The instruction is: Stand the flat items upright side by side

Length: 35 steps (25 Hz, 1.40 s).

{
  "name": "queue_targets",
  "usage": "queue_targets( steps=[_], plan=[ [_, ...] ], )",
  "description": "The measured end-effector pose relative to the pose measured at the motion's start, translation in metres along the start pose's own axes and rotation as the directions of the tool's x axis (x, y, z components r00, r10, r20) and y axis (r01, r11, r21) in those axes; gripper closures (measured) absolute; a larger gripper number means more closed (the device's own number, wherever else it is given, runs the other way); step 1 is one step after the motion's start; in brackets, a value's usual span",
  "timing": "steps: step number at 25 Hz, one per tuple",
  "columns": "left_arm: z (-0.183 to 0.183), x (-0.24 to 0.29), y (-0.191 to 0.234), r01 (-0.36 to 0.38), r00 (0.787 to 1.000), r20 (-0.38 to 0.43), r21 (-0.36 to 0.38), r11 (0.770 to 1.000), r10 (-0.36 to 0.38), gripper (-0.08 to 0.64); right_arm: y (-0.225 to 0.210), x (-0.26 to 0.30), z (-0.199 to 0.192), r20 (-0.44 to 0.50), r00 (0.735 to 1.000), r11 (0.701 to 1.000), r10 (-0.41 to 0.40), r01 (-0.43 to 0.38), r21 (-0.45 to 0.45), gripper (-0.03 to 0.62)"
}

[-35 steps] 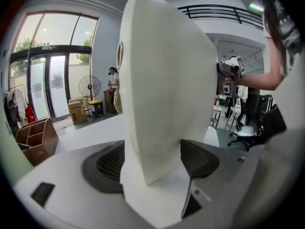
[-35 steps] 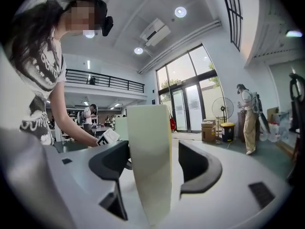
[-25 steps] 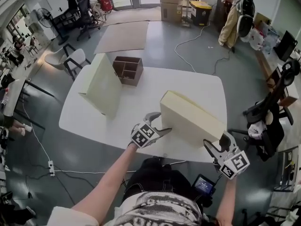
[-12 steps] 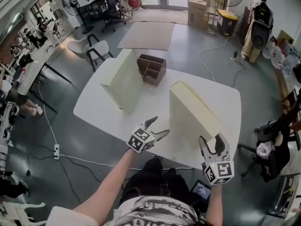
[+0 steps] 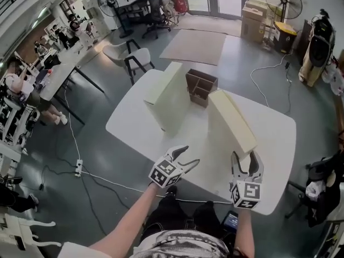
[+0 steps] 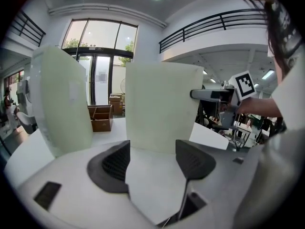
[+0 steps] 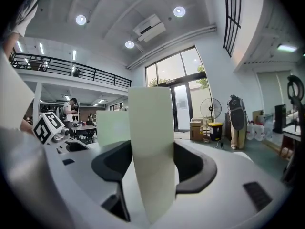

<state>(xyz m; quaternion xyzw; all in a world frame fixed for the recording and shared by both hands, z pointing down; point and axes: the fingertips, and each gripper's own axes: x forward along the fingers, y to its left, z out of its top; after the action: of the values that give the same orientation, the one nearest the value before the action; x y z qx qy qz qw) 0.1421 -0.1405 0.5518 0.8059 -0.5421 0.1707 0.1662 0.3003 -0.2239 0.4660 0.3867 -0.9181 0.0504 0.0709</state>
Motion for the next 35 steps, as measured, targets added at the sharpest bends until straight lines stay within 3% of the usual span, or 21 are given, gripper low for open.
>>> queue_targets(
  steps=[8,14,19,27,31,35],
  plan=[
    [0.004,-0.029,0.024,0.063,0.997,0.036,0.059,0.996,-0.065,0.258,0.04,0.049,0.005,-0.001,0.995,0.995,-0.097,0.097,0.01,0.316],
    [-0.003,-0.054,0.048,0.152,0.987,0.043,0.085,0.985,-0.156,0.264,0.08,0.087,0.004,-0.042,0.976,0.975,-0.214,0.216,0.049,0.313],
    [-0.016,-0.069,0.072,0.228,0.972,0.029,0.103,0.968,-0.232,0.268,0.117,0.112,0.004,-0.081,0.976,0.971,-0.203,0.211,0.112,0.307],
    [-0.025,-0.075,0.082,0.322,0.944,0.031,0.126,0.938,-0.328,0.273,0.157,0.123,-0.003,-0.116,0.988,0.988,-0.105,0.117,0.105,0.29],
    [-0.025,-0.079,0.088,0.338,0.938,0.032,0.131,0.932,-0.345,0.275,0.165,0.138,-0.001,-0.135,0.98,0.981,-0.143,0.158,0.111,0.291],
    [-0.028,-0.081,0.096,0.337,0.939,0.031,0.126,0.933,-0.343,0.275,0.167,0.152,-0.001,-0.161,0.968,0.956,-0.195,0.224,0.191,0.29]
  ],
)
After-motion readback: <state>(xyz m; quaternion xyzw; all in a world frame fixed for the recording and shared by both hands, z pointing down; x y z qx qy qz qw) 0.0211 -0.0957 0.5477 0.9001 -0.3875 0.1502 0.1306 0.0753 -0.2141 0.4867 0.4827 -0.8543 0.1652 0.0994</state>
